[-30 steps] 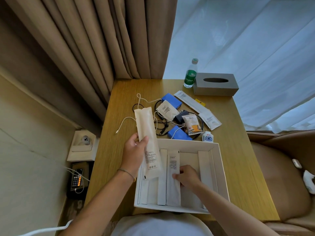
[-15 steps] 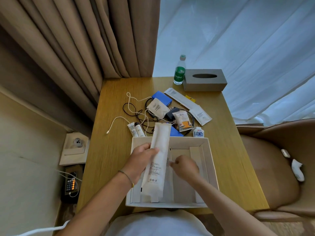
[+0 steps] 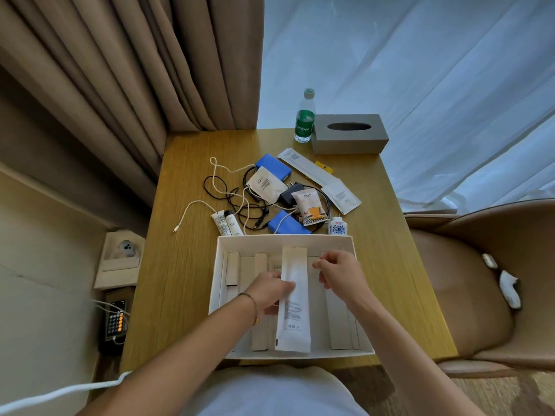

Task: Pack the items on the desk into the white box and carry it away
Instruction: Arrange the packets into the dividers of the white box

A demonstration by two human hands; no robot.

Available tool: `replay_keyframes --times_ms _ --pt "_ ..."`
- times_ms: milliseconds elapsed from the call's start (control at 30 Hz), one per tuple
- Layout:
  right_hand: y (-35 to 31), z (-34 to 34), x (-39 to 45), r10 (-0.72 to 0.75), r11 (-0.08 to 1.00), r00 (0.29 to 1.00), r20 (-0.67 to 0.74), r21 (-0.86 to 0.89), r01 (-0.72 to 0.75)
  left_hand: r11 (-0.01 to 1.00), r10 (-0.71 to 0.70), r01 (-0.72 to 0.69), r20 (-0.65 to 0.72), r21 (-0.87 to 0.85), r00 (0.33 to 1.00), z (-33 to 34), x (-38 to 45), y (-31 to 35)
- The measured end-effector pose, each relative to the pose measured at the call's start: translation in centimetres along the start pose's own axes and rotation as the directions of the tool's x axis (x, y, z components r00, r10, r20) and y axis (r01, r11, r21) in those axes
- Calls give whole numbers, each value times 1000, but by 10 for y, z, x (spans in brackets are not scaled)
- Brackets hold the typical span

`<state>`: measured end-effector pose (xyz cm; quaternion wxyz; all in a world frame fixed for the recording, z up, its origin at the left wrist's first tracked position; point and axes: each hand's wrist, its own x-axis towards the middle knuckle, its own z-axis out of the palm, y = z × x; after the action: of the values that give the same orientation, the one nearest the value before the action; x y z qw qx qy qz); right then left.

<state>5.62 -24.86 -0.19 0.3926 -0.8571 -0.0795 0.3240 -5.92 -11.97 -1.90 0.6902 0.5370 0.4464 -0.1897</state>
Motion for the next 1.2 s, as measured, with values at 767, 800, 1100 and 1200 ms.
replay_keyframes --times_ms 767,800,1100,1200 --pt "8 -5 -17 -14 996 999 48 87 9 384 271 50 -164 922 949 26 66 -23" --pt "6 -6 -16 -18 996 999 47 92 14 351 278 46 -152 935 948 26 65 -22" --pt "-26 -36 12 -155 976 987 -30 148 158 432 521 -195 -68 880 851 25 12 6" --pt "-39 -47 29 -195 966 979 -55 164 202 511 676 -400 -69 761 734 22 -9 27"
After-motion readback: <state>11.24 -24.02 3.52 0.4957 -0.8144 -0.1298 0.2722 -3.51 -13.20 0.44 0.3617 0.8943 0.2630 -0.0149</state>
